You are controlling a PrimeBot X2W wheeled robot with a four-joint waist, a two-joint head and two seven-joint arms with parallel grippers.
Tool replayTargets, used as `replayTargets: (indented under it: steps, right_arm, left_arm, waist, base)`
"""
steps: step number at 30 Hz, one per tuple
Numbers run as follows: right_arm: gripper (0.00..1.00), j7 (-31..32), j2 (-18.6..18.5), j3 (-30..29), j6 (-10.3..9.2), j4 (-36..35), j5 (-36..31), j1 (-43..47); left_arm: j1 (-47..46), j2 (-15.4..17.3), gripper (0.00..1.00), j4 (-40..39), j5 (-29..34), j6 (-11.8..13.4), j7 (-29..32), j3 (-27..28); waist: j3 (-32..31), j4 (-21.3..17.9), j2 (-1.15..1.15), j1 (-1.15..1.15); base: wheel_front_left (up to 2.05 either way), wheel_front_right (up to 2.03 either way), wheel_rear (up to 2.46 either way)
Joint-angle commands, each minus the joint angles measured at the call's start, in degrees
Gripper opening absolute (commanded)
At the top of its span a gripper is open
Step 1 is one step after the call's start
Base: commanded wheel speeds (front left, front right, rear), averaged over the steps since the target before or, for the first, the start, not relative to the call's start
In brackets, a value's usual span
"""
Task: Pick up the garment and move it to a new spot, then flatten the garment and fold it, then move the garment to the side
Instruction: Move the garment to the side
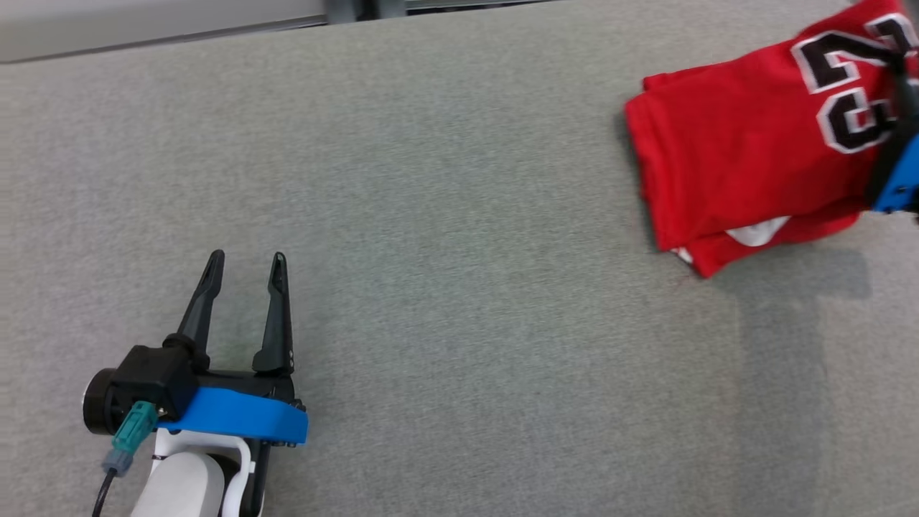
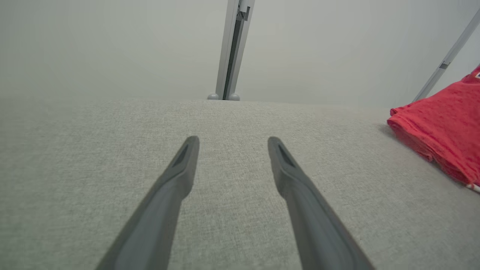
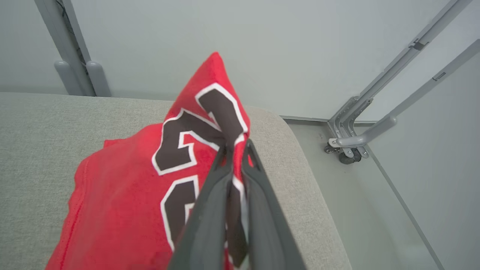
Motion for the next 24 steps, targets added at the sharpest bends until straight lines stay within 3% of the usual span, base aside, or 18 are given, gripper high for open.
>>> replayTargets:
  steps: [1, 6, 7, 8, 14, 24]
  right_arm:
    - [0.00, 0.1, -1.0, -1.4, -0.01, 0.5, -0.5, -1.1]
    - [0.00, -0.5, -2.5, -6.6, -0.01, 2.3, -3.6, -1.4]
    - [0.30, -0.8, -2.3, -7.3, -0.01, 2.7, -4.7, -1.2]
    - [1.00, -1.2, -1.9, -7.7, -0.01, 3.2, -5.5, -0.9]
    - [1.00, -5.0, 1.2, -10.0, -0.01, 5.6, -9.3, 0.0]
    - [1.00, -11.0, 4.3, -6.0, -0.01, 7.4, -9.6, 0.5]
  left_arm:
    - [0.1, -0.1, 1.00, -0.1, -0.1, 0.1, -0.3, -0.2]
    - [0.2, -0.2, 1.00, -0.2, -0.1, 0.0, -0.4, -0.7]
    - [0.1, -0.2, 1.00, -0.2, -0.1, 0.0, -0.3, -0.9]
    - [0.1, -0.3, 1.00, -0.2, -0.1, 0.0, -0.3, -1.1]
    - [-0.1, -0.5, 1.00, 0.7, -0.5, -0.2, -0.4, -1.9]
    - [0.7, -0.2, 1.00, 1.9, -1.7, 0.1, -1.1, -0.9]
  waist:
    - [0.7, 1.2, 0.00, 0.00]
    - [0.9, 2.8, 0.00, 0.00]
    - [0.9, 3.0, 0.00, 0.00]
    - [0.9, 3.2, 0.00, 0.00]
    - [-0.1, 3.9, 0.00, 0.00]
    - [-3.5, 4.4, 0.00, 0.00]
  base:
    - [0.00, 0.00, 0.00]
    - [0.00, 0.00, 0.00]
    - [0.00, 0.00, 0.00]
    - [0.00, 0.00, 0.00]
    - [0.00, 0.00, 0.00]
    - [0.00, 0.00, 0.00]
